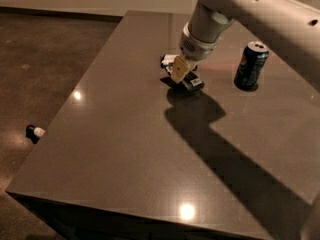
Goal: Move rxbar chocolate near rxbar blueberry
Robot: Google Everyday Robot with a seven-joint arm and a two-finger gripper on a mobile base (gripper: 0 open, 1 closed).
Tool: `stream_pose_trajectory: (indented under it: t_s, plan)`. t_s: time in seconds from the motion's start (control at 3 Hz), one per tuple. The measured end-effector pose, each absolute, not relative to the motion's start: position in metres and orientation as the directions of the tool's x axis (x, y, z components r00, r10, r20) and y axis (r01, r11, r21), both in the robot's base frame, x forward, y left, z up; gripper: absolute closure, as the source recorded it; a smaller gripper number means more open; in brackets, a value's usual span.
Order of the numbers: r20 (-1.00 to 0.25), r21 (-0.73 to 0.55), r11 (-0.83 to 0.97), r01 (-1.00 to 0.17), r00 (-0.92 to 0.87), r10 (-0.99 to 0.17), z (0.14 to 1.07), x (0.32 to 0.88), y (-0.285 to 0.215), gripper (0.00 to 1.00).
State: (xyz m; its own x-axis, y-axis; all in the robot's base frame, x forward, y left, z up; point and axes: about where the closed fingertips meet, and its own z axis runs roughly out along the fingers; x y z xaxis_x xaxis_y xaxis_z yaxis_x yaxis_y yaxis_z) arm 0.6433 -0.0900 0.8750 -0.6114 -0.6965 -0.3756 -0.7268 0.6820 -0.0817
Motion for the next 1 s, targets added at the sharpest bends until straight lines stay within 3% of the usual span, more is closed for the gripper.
stream_pose_trajectory:
  t_s: [0.33, 1.0]
  plan:
    - [-0.339, -0.121, 0.707, -0.697, -0.640, -0.689, 0.873, 0.660, -0.119, 0.59]
    - [-0.331, -0.136, 0.720, -0.680, -0.654, -0.680, 0.869, 0.667, -0.138, 0.00]
